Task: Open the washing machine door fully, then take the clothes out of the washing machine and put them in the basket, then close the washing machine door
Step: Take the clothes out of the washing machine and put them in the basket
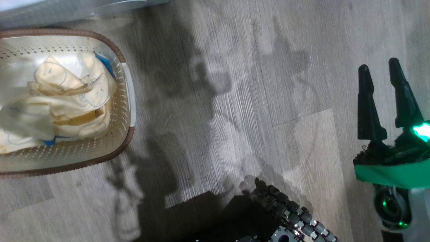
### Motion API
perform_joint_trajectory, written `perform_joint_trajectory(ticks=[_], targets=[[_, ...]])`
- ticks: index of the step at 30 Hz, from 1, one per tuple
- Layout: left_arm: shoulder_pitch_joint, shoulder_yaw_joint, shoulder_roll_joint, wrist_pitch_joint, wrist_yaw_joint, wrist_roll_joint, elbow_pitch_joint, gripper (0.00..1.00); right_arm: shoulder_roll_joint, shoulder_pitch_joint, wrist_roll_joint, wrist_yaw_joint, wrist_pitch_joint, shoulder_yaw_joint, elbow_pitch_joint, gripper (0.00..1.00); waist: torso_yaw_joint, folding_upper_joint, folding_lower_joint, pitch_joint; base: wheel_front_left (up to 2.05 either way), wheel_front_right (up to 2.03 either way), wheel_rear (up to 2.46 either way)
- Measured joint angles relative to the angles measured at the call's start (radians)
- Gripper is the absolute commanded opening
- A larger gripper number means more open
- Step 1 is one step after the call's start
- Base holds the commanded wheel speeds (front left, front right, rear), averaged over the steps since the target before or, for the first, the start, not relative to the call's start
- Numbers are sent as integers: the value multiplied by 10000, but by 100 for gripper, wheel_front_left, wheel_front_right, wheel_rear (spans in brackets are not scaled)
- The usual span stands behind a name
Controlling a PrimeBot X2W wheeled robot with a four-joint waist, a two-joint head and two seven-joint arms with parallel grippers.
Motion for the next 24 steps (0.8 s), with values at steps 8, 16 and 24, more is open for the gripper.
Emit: perform_joint_trajectory(ticks=[8, 16, 24], targets=[[185, 54, 111, -662, 127, -276, -353, 0, 2, -164, -6, 0, 0, -52, 0, 100, 140, 0, 0, 30, 0, 0, 0], [190, 366, -339, -2483, 604, -1035, -65, 0, 2, -217, -278, 0, 0, -255, -10, 100, 576, 0, 0, -153, 0, 0, 0], [1406, 1126, -1066, -4819, 1246, -2226, -514, 0, 2, -151, -731, 0, 0, -533, -86, 100, 1110, 0, -1, -647, 0, 0, 0]])
